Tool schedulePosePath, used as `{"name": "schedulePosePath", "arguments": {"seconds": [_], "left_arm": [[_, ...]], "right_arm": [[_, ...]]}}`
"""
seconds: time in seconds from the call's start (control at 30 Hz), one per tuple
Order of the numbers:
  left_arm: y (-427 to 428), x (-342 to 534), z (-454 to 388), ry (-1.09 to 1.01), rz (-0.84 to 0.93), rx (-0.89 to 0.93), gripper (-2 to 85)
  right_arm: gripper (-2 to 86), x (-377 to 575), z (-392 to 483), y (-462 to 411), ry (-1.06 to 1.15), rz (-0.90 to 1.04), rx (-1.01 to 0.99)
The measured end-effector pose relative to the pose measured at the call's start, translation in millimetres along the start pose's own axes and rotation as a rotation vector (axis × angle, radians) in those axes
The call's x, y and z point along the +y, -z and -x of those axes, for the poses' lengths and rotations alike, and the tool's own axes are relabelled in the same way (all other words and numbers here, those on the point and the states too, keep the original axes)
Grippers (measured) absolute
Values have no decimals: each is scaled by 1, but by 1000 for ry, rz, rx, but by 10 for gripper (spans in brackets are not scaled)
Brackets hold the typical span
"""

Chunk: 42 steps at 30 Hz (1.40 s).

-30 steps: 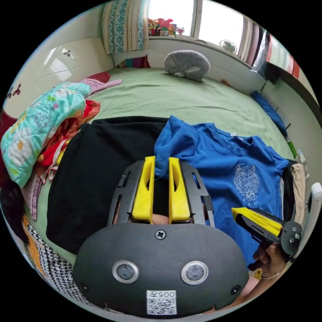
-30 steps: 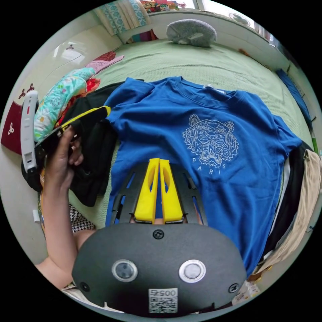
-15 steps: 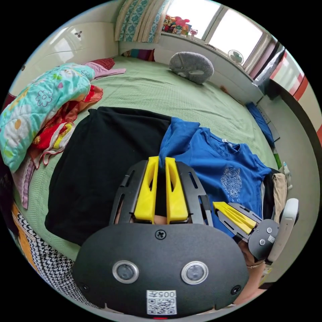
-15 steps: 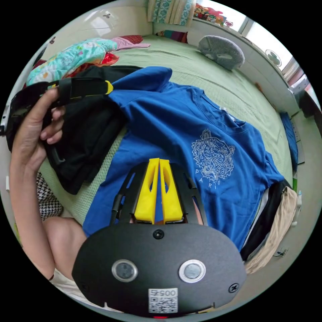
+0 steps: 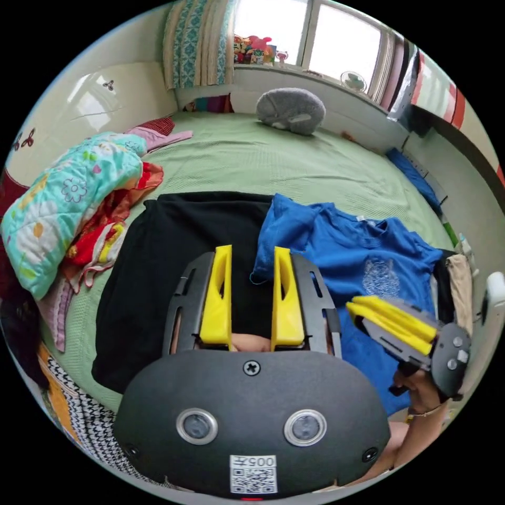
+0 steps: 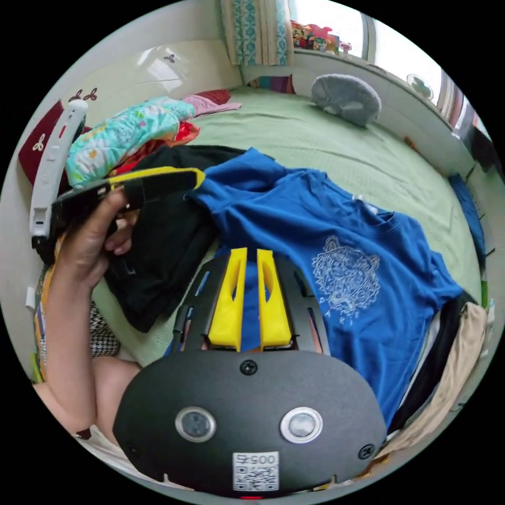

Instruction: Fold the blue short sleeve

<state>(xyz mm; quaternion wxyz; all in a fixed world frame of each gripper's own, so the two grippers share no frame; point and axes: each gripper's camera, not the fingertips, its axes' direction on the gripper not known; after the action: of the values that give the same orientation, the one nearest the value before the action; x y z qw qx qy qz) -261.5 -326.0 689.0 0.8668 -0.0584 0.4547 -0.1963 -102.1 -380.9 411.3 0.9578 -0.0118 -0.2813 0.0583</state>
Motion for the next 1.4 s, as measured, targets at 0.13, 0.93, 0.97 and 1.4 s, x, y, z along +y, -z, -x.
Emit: {"name": "schedulePosePath", "arguments": {"seconds": [0.13, 0.93, 0.97, 1.4], "left_arm": [[-19, -5, 11, 59, 99, 82, 79], [4, 8, 82, 86, -85, 165, -3], [6, 10, 87, 100, -98, 198, -4], [6, 20, 114, 143, -69, 182, -7]], "right_arm": [[49, -59, -2, 10, 49, -72, -8], [-17, -210, -10, 2, -32, -178, -182], [-16, -218, -2, 2, -14, -162, -161], [42, -258, 22, -34, 12, -2, -256]]}}
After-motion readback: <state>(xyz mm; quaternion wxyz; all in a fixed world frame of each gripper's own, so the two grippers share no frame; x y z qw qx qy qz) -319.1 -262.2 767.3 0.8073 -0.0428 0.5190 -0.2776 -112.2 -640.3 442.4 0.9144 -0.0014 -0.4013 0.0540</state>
